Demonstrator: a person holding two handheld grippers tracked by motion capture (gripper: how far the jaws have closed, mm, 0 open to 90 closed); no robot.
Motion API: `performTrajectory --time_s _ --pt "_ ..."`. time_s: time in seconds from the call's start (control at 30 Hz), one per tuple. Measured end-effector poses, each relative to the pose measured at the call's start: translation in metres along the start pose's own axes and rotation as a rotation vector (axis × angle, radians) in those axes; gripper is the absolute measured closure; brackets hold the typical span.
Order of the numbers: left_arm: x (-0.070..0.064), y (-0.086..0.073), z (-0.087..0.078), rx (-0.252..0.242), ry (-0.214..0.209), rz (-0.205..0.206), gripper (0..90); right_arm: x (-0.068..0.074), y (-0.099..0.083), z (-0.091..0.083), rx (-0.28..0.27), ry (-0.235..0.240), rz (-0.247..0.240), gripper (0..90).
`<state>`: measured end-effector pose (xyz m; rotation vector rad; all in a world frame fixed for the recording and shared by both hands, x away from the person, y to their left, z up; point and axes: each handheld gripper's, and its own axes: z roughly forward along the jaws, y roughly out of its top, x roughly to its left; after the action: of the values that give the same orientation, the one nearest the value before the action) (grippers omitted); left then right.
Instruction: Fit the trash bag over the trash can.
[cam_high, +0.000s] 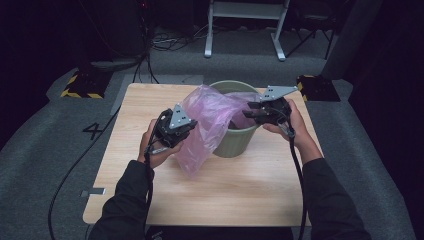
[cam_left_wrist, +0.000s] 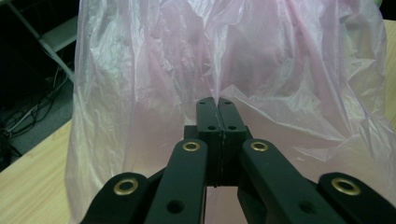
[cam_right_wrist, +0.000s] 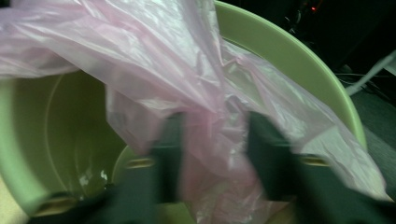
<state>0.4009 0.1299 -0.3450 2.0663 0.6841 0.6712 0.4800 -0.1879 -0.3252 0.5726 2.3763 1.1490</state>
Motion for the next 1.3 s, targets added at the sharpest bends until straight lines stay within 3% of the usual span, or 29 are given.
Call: performTrajectory --time_s 0.2,0.3,0.4,0.5,0.57,0.67,0.7,0.8,0.93,1.03,1.13,1.2,1.3 --pt "-0.001 0.001 -0.006 -0.035 -0.001 0.002 89.8 0.005 0.006 -0.012 -0.055 0.043 -0.034 24.3" --pt "-0.002 0.002 -0.011 -0.045 0.002 0.007 89.8 0.012 0.012 -0.017 -0.106 0.077 -0.047 21.7" --pt "-0.003 0.003 -0.016 -0.057 0.002 0.012 89.8 0.024 0.019 -0.018 -0.146 0.124 -0.090 21.6" --pt "-0.004 0.005 -0.020 -0.067 -0.004 0.017 89.8 0.033 0.025 -0.010 -0.128 0.091 -0.125 35.8" --pt "-0.006 0.006 -0.022 -0.072 -0.006 0.025 89.8 0.036 0.029 -0.002 -0.104 0.104 -0.123 41.3" --pt "-0.008 0.010 -0.022 -0.078 -0.017 0.036 89.8 0.037 0.032 0.009 -0.056 0.096 -0.126 58.8" --pt "-0.009 0.012 -0.021 -0.082 -0.023 0.036 89.8 0.037 0.032 0.012 -0.045 0.096 -0.130 69.0" --pt "-0.011 0.016 -0.019 -0.088 -0.045 0.034 89.8 0.036 0.031 0.017 -0.035 0.094 -0.114 84.4" --pt "-0.011 0.024 -0.012 -0.080 -0.063 0.034 89.8 0.029 0.030 0.020 -0.017 0.045 -0.062 88.2" --pt "-0.013 0.030 -0.007 -0.066 -0.062 0.038 89.8 0.025 0.027 0.022 0.017 -0.030 -0.023 76.0" --pt "-0.017 0.035 -0.002 -0.060 -0.065 0.046 89.8 0.023 0.023 0.017 -0.016 -0.047 -0.006 50.7" --pt "-0.019 0.037 0.000 -0.056 -0.066 0.051 89.8 0.024 0.021 0.008 -0.065 0.032 -0.030 43.9" --pt "-0.021 0.039 0.001 -0.058 -0.065 0.054 89.8 0.030 0.022 -0.006 -0.124 0.080 -0.072 36.4"
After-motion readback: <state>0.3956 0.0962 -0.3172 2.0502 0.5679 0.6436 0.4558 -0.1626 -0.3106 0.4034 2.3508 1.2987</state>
